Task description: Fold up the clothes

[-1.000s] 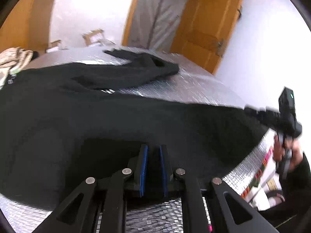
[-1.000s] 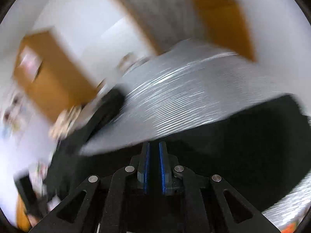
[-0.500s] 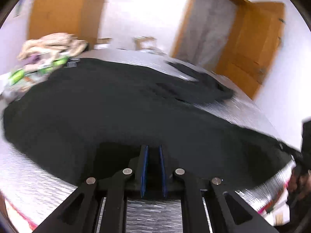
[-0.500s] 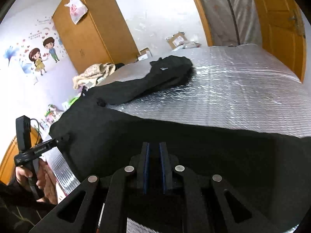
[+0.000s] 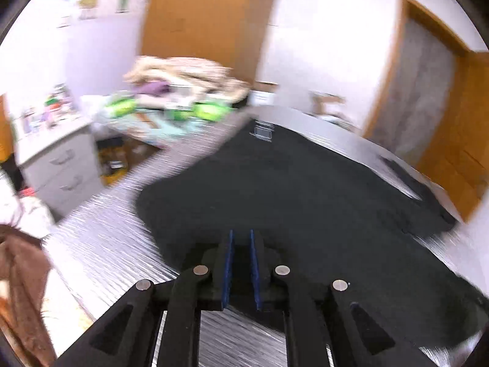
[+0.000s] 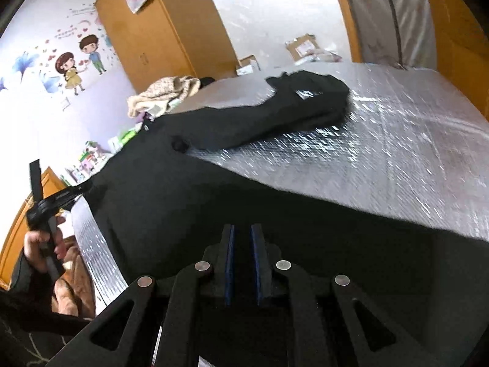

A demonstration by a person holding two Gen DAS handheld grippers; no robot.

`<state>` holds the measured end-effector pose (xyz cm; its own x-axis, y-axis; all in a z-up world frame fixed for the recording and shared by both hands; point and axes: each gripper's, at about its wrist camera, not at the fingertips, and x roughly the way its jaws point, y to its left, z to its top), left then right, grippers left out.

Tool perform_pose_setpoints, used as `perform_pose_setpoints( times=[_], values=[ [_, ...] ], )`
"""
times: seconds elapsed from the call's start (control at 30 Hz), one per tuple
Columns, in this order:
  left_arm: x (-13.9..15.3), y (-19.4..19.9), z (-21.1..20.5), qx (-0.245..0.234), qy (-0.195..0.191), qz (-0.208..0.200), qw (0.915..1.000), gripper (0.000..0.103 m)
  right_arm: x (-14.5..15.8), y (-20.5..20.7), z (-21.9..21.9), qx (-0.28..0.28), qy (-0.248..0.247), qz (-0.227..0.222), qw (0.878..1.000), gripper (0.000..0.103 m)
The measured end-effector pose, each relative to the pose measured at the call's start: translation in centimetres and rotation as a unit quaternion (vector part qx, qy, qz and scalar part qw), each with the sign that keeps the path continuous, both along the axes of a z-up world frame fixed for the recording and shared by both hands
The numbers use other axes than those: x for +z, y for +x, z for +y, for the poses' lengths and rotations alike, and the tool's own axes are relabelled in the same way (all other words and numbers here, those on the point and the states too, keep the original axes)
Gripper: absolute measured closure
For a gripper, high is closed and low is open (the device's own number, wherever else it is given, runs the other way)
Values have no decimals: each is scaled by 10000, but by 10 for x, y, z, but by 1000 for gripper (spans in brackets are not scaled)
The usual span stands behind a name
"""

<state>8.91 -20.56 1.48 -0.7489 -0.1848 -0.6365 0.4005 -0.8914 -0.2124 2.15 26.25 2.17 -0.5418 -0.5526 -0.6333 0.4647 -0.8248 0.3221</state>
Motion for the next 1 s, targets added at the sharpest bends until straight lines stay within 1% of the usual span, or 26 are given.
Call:
perform_pose_setpoints(
  times=[0.03, 0.17, 0.3, 0.4, 0.5, 0.6, 0.7, 0.87, 1.0],
  values=[
    [-2, 0, -7, 63, 46, -24, 10000, 90, 1, -4, -6, 19, -39, 4, 10000, 90],
    [-11, -2, -34, 314, 229, -119, 9992, 91, 5, -16, -23, 87, -141, 28, 9999, 90],
    [-19, -3, -61, 565, 413, -213, 9973, 91, 5, -27, -29, -115, -65, -47, 9999, 90],
    [-8, -6, -52, 519, 349, -92, 9980, 91, 1, -37, -24, -406, -53, -196, 9990, 90],
    [7, -8, -38, 433, 250, 63, 9987, 91, 4, -44, -18, -608, -160, -223, 9978, 90],
    [20, -12, -17, 123, 237, 257, 9993, 91, 8, -52, -13, -749, -380, -308, 9960, 84],
    [27, -24, 6, -315, 355, 342, 9983, 91, 15, -64, -8, -787, -553, -413, 9945, 83],
    [30, -41, 52, -1038, 395, 377, 9931, 90, 41, -85, 1, -978, -343, -114, 9946, 79],
    [23, -57, 92, -1561, 363, 303, 9866, 90, 49, -115, 11, -1290, -136, -70, 9915, 79]
  ],
)
